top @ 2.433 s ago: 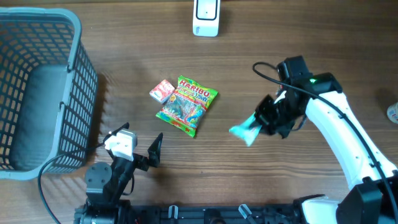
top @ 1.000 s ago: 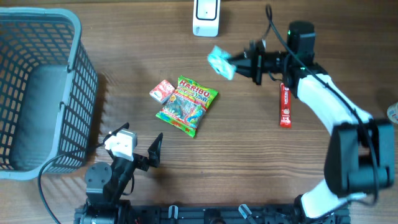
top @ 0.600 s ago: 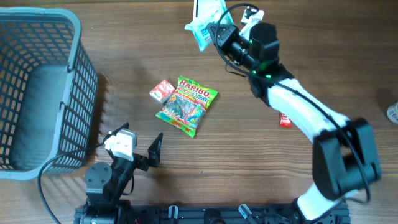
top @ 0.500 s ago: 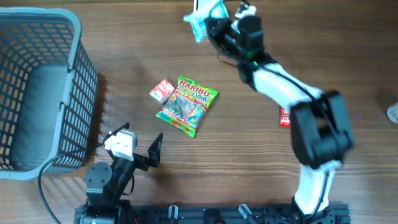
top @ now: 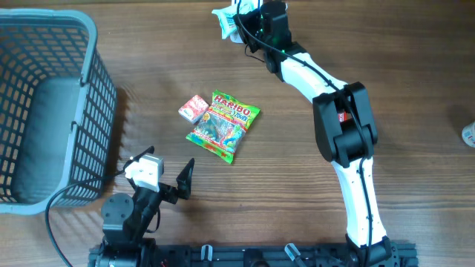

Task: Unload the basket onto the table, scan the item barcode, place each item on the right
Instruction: 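Raise the packet with the right gripper up to the scanner, then carry the packet to the right table edge and release it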

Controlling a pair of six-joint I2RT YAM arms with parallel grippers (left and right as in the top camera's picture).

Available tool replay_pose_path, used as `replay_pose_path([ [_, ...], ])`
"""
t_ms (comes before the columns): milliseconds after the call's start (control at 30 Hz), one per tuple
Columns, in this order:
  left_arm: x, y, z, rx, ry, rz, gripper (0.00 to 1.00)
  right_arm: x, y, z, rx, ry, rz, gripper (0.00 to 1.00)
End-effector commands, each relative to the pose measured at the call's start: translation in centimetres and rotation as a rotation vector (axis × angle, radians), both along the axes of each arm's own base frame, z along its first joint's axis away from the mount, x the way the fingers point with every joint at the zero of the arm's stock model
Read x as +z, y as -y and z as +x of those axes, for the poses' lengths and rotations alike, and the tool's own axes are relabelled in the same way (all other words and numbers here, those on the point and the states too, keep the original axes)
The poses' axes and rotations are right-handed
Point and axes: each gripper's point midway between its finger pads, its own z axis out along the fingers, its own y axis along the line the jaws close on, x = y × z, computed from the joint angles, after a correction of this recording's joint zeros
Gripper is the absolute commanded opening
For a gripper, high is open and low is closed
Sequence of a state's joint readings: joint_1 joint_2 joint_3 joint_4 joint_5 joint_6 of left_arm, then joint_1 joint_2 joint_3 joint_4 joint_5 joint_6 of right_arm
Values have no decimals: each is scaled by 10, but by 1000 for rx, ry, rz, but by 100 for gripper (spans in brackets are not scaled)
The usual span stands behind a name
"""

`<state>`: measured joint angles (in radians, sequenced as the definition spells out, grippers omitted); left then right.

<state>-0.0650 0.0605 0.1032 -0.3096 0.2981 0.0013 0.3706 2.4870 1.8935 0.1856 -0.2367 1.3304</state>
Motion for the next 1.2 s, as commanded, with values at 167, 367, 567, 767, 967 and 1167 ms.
replay_pose_path([
  [167,-1,3,-1,-14,-1,-12,100,160,76,-62,63,14,-252,5],
  [367,-1,3,-1,-14,-1,-12,100,186,333,-155,-330,-302,-706,4],
  [567,-1,3,-1,-14,-1,-12,100,81,493,-181,-418,-559,-858,4],
  [767,-1,3,-1,-14,-1,-12,100,-28,566,-211,-453,-786,-808,8],
  [967,-1,3,-1,-14,-1,-12,100,-14,562,-223,-413,-811,-768,22],
  [1167,-1,3,-1,-14,-1,-12,100,148,441,-230,-197,-464,-780,99],
])
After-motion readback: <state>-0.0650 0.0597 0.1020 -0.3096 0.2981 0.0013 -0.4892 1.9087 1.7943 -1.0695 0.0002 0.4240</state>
